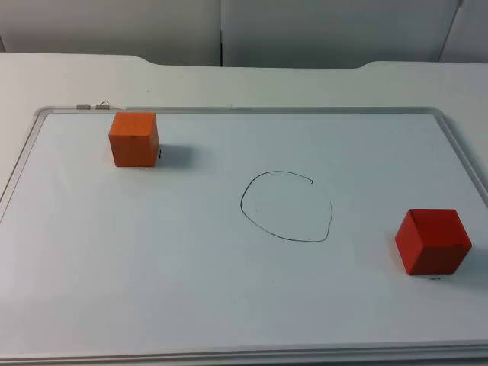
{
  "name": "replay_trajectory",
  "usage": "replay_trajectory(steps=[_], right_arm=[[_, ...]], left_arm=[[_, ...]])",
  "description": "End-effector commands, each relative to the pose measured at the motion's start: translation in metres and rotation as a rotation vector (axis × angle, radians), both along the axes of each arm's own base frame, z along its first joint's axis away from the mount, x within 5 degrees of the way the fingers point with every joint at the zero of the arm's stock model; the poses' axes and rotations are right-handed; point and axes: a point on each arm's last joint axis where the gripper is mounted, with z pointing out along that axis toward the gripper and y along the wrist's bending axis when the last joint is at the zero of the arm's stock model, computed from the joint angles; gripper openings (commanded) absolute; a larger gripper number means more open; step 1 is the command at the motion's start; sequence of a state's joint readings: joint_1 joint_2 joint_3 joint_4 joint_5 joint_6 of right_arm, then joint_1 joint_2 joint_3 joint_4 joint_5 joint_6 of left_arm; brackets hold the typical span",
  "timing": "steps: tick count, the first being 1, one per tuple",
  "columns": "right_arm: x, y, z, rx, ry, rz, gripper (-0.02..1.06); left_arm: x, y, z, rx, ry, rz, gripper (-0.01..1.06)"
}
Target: Pick up one cube with the left hand and another cube with the right hand. First place the cube in the right hand at the target position, then stack the cube in the left hand on top.
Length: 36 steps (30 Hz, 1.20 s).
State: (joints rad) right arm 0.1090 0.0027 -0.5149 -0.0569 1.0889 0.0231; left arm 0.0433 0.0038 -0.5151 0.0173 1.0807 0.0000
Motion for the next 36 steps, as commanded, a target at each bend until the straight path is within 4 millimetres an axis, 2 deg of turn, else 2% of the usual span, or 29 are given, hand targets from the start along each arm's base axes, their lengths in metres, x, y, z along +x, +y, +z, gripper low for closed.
replay_trajectory(steps=[1, 7, 10, 14, 15, 19, 20, 24, 25, 29, 30, 34, 35, 36], right_arm=[[0.001, 0.000, -0.001, -0.003, -0.008, -0.004, 1.05], [0.001, 0.000, -0.001, -0.003, -0.008, -0.004, 1.05], [0.001, 0.000, -0.001, -0.003, -0.008, -0.004, 1.05], [0.001, 0.000, -0.001, -0.003, -0.008, -0.004, 1.05], [0.001, 0.000, -0.001, -0.003, -0.008, -0.004, 1.05], [0.001, 0.000, -0.001, -0.003, -0.008, -0.004, 1.05], [0.001, 0.000, -0.001, -0.003, -0.008, -0.004, 1.05], [0.001, 0.000, -0.001, -0.003, -0.008, -0.004, 1.05], [0.001, 0.000, -0.001, -0.003, -0.008, -0.004, 1.05], [0.001, 0.000, -0.001, -0.003, -0.008, -0.004, 1.05], [0.001, 0.000, -0.001, -0.003, -0.008, -0.004, 1.05], [0.001, 0.000, -0.001, -0.003, -0.008, -0.004, 1.05], [0.001, 0.000, -0.001, -0.003, -0.008, -0.004, 1.05], [0.001, 0.000, -0.001, -0.003, -0.008, -0.004, 1.05]], left_arm=[[0.000, -0.001, 0.000, -0.008, -0.004, -0.012, 1.05], [-0.001, -0.005, 0.002, -0.048, -0.017, -0.040, 1.05], [-0.002, -0.005, 0.010, -0.047, -0.033, -0.040, 1.05], [0.010, -0.005, 0.034, -0.058, -0.039, -0.046, 1.05], [0.010, -0.005, 0.034, -0.058, -0.039, -0.046, 1.05], [0.039, -0.006, 0.062, -0.081, -0.075, -0.052, 1.05], [0.039, -0.006, 0.062, -0.081, -0.075, -0.052, 1.05], [0.077, -0.005, 0.090, -0.106, -0.105, -0.054, 1.05], [0.077, -0.005, 0.090, -0.106, -0.105, -0.054, 1.05], [0.126, -0.003, 0.118, -0.076, -0.087, -0.062, 1.05], [0.126, -0.003, 0.118, -0.076, -0.087, -0.062, 1.05], [0.174, -0.002, 0.132, -0.052, -0.024, -0.082, 1.05], [0.174, -0.002, 0.132, -0.052, -0.024, -0.082, 1.05], [0.192, -0.003, 0.133, -0.050, 0.001, -0.099, 1.05]])
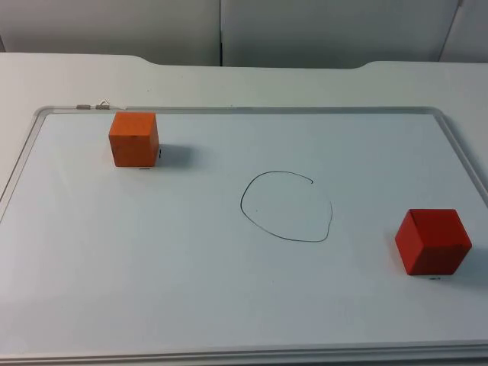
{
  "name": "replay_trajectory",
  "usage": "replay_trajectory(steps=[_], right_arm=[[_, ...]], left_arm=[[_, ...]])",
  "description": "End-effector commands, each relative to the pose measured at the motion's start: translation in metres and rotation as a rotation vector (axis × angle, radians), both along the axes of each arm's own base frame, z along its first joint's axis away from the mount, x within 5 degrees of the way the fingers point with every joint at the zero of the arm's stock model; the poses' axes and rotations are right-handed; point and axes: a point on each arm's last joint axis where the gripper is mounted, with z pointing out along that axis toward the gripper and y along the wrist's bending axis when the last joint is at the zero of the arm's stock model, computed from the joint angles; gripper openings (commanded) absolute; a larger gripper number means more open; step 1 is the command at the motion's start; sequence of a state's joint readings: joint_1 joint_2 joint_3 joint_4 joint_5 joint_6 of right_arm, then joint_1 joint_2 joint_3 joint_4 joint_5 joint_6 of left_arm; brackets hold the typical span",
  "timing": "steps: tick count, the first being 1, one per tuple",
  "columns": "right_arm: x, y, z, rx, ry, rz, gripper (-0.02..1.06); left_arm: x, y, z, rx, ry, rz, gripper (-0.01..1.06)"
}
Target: Pick up one cube with the left hand and another cube with the right hand. First place the cube in the right hand at the target position, then stack the cube in the left hand on top.
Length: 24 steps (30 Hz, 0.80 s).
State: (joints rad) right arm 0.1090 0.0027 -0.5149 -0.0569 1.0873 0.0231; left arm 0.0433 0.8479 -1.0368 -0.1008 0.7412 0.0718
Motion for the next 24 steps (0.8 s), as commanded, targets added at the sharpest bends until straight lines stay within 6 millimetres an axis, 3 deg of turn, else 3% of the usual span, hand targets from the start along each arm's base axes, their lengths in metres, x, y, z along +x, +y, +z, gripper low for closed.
replay_trajectory(steps=[1, 2, 7, 8, 13, 14, 17, 18, 21, 22, 24], right_arm=[[0.001, 0.000, -0.001, -0.003, -0.006, -0.004, 1.05], [0.001, 0.000, -0.001, -0.003, -0.006, -0.004, 1.05], [0.001, 0.000, -0.001, -0.003, -0.006, -0.004, 1.05], [0.001, 0.000, -0.001, -0.003, -0.006, -0.004, 1.05], [0.001, 0.000, -0.001, 0.000, -0.006, -0.010, 1.05], [0.001, 0.000, -0.001, 0.000, -0.006, -0.010, 1.05], [0.001, 0.000, -0.001, 0.000, -0.006, -0.010, 1.05], [0.001, 0.000, -0.001, 0.000, -0.006, -0.010, 1.05], [0.001, 0.000, -0.001, 0.003, -0.006, -0.013, 1.05], [0.001, 0.000, -0.001, 0.003, -0.006, -0.013, 1.05], [0.001, -0.001, -0.001, 0.008, -0.007, -0.027, 1.05]], left_arm=[[0.040, -0.003, 0.002, -0.010, 0.043, -0.049, 1.05], [0.040, -0.003, 0.002, -0.010, 0.043, -0.049, 1.05], [0.100, -0.012, -0.023, -0.073, 0.124, -0.139, 1.05], [0.100, -0.012, -0.023, -0.073, 0.124, -0.139, 1.05], [0.152, -0.030, -0.074, -0.076, 0.239, -0.178, 1.05], [0.152, -0.030, -0.074, -0.076, 0.239, -0.178, 1.05], [0.180, -0.051, -0.112, -0.093, 0.308, -0.199, 1.05], [0.180, -0.051, -0.112, -0.093, 0.308, -0.199, 1.05], [0.202, -0.071, -0.148, -0.130, 0.360, -0.187, 1.05], [0.202, -0.071, -0.148, -0.130, 0.360, -0.187, 1.05], [0.213, -0.084, -0.166, -0.126, 0.395, -0.205, 1.05]])
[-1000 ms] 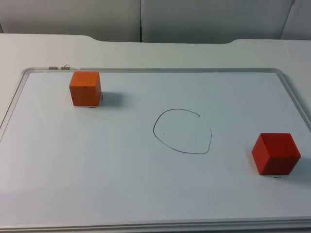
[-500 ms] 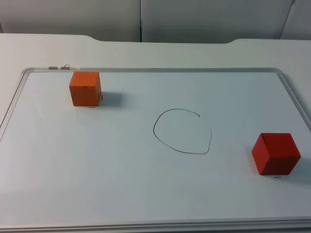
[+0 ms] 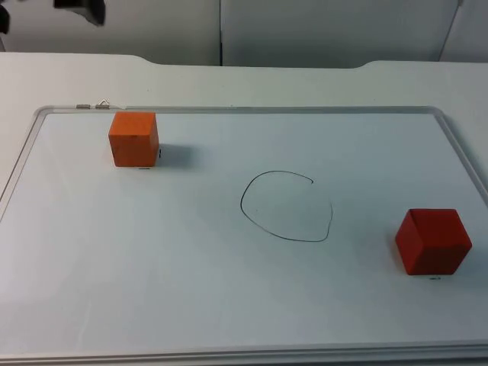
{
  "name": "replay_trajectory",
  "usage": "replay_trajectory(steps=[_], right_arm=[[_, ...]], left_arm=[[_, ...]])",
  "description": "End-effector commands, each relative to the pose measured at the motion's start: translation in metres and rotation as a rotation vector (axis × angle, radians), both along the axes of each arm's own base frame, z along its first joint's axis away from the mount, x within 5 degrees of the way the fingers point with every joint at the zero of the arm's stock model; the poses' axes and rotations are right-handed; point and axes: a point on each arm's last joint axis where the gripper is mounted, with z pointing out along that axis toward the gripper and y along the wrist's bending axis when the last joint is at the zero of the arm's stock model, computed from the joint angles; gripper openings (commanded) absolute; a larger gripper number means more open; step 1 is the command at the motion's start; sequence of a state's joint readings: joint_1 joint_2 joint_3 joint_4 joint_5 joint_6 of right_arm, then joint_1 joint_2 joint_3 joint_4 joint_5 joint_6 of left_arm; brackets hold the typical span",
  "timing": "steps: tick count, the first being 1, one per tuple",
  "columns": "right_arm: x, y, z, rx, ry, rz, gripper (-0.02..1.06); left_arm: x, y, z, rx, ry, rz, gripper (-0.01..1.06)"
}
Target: Pick up one cube with the left hand and another cube with the right hand. First place the cube in the right hand at the target position, then stack the cube in the left hand on top.
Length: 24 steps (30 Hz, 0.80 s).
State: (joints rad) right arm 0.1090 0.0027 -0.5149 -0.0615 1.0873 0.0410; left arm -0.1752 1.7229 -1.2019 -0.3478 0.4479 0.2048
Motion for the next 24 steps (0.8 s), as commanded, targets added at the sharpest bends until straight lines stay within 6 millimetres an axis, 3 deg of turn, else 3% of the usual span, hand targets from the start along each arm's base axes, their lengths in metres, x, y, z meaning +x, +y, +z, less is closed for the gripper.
replay_trajectory(steps=[1, 5, 7, 8, 12, 24], right_arm=[[0.001, -0.001, -0.001, -0.002, -0.007, -0.020, 1.05], [0.001, -0.001, -0.001, -0.002, -0.007, -0.020, 1.05], [0.001, -0.001, -0.001, -0.002, -0.007, -0.020, 1.05], [0.001, -0.001, -0.001, -0.002, -0.007, -0.020, 1.05], [0.001, -0.001, -0.001, 0.000, -0.007, -0.021, 1.05], [0.001, -0.001, -0.001, -0.002, -0.007, -0.022, 1.05]], left_arm=[[0.009, -0.010, -0.006, -0.021, -0.010, 0.009, 1.05], [0.026, -0.020, -0.030, -0.014, 0.014, 0.007, 1.05], [0.039, -0.023, -0.052, -0.016, 0.068, 0.031, 1.05], [0.039, -0.023, -0.052, -0.016, 0.068, 0.031, 1.05], [0.050, -0.030, -0.086, 0.003, 0.130, 0.021, 1.05], [0.061, -0.041, -0.129, 0.045, 0.178, 0.000, 1.05]])
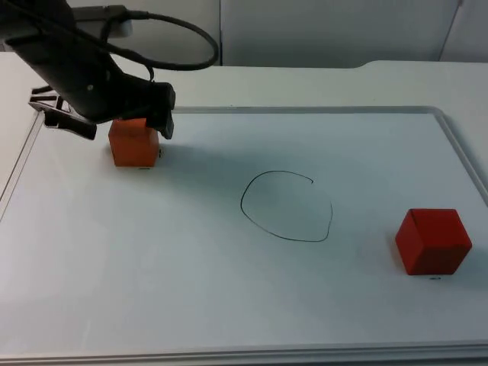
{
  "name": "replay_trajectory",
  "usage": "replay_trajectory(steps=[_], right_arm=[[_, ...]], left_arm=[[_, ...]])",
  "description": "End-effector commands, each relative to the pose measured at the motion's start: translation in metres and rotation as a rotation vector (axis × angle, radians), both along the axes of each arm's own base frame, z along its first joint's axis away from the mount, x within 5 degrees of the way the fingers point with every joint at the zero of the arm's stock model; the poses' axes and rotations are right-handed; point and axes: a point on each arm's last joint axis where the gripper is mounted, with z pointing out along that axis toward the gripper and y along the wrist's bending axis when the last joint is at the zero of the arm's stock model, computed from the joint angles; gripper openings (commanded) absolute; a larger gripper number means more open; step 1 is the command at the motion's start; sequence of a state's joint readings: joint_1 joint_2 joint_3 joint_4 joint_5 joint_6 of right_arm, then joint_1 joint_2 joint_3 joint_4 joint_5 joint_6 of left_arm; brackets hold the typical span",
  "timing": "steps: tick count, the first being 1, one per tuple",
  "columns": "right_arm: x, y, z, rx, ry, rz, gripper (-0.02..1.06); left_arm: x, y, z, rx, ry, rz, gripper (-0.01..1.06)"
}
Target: Pick up one cube with the left hand and another cube with the right hand. First place the cube in the right hand at the target position, then stack the cube in the left hand on top.
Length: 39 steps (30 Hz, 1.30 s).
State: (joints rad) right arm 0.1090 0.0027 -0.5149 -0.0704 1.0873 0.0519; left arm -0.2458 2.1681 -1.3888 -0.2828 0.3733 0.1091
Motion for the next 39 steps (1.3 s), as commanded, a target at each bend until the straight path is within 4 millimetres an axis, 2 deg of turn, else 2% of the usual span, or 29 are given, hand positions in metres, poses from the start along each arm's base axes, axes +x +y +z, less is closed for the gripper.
replay_trajectory(steps=[1, 7, 8, 10, 11, 15, 16, 18, 19, 21, 22, 24, 25, 26, 27, 28, 31, 32, 35, 36, 37, 38, 39], right_arm=[[0.001, 0.000, -0.001, -0.005, -0.007, -0.012, 1.05], [0.001, 0.000, -0.001, -0.005, -0.007, -0.012, 1.05], [0.001, 0.000, -0.001, -0.005, -0.007, -0.012, 1.05], [0.001, 0.000, -0.001, -0.005, -0.007, -0.012, 1.05], [0.001, 0.000, -0.001, -0.005, -0.007, -0.012, 1.05], [0.001, 0.000, -0.001, -0.005, -0.007, -0.012, 1.05], [0.001, 0.000, -0.001, -0.005, -0.007, -0.012, 1.05], [0.001, -0.001, -0.001, -0.006, -0.007, -0.013, 1.05], [0.001, -0.001, -0.001, -0.006, -0.007, -0.013, 1.05], [0.001, -0.001, -0.001, -0.006, -0.007, -0.013, 1.05], [0.001, -0.001, -0.001, -0.006, -0.007, -0.013, 1.05], [0.001, -0.001, -0.001, -0.006, -0.007, -0.013, 1.05], [0.001, -0.001, -0.001, -0.006, -0.007, -0.013, 1.05], [0.001, -0.001, -0.001, -0.006, -0.007, -0.013, 1.05], [0.001, -0.001, -0.001, -0.006, -0.007, -0.013, 1.05], [0.001, -0.001, -0.001, -0.006, -0.007, -0.013, 1.05], [0.001, -0.001, -0.001, -0.006, -0.007, -0.013, 1.05], [0.001, -0.001, -0.001, -0.006, -0.007, -0.013, 1.05], [0.001, 0.000, -0.001, -0.004, -0.007, -0.012, 1.05], [0.001, 0.000, -0.001, -0.004, -0.007, -0.012, 1.05], [0.001, 0.000, -0.001, -0.006, -0.007, -0.009, 1.05], [0.001, 0.001, -0.001, -0.014, -0.008, 0.015, 1.05], [0.000, 0.003, -0.001, -0.029, -0.008, 0.044, 1.05]], left_arm=[[0.003, -0.003, -0.002, -0.005, -0.020, 0.010, 1.05], [0.005, -0.003, -0.003, -0.004, -0.036, 0.012, 1.01], [0.005, -0.003, -0.003, -0.004, -0.036, 0.012, 0.98], [0.005, -0.003, -0.003, -0.004, -0.036, 0.012, 0.85], [0.005, -0.003, -0.003, -0.004, -0.036, 0.012, 0.85], [0.002, -0.003, -0.001, -0.004, -0.006, 0.006, 0.31], [0.002, -0.003, -0.001, -0.004, -0.006, 0.006, 0.31], [-0.001, -0.003, 0.009, -0.009, 0.004, -0.001, 0.04], [-0.002, -0.003, 0.019, -0.015, 0.005, -0.003, 0.00], [-0.006, -0.004, 0.048, -0.042, -0.004, 0.004, 0.00], [-0.006, -0.004, 0.048, -0.042, -0.004, 0.004, 0.00], [-0.014, -0.003, 0.089, -0.060, -0.050, -0.013, 0.00], [-0.020, -0.002, 0.116, -0.074, -0.102, -0.019, 0.00], [-0.020, -0.002, 0.116, -0.074, -0.102, -0.019, 0.00], [-0.029, 0.001, 0.145, -0.081, -0.162, -0.027, 0.00], [-0.045, 0.005, 0.185, -0.089, -0.252, -0.037, 0.00], [-0.098, 0.021, 0.270, -0.080, -0.458, -0.062, 0.00], [-0.098, 0.021, 0.270, -0.080, -0.458, -0.062, 0.00], [-0.160, 0.041, 0.328, -0.031, -0.595, -0.083, 0.00], [-0.160, 0.041, 0.328, -0.031, -0.595, -0.083, 0.00], [-0.179, 0.047, 0.340, -0.009, -0.619, -0.087, 0.00], [-0.212, 0.057, 0.355, 0.016, -0.672, -0.085, 0.00], [-0.233, 0.064, 0.360, 0.026, -0.700, -0.083, 0.00]])
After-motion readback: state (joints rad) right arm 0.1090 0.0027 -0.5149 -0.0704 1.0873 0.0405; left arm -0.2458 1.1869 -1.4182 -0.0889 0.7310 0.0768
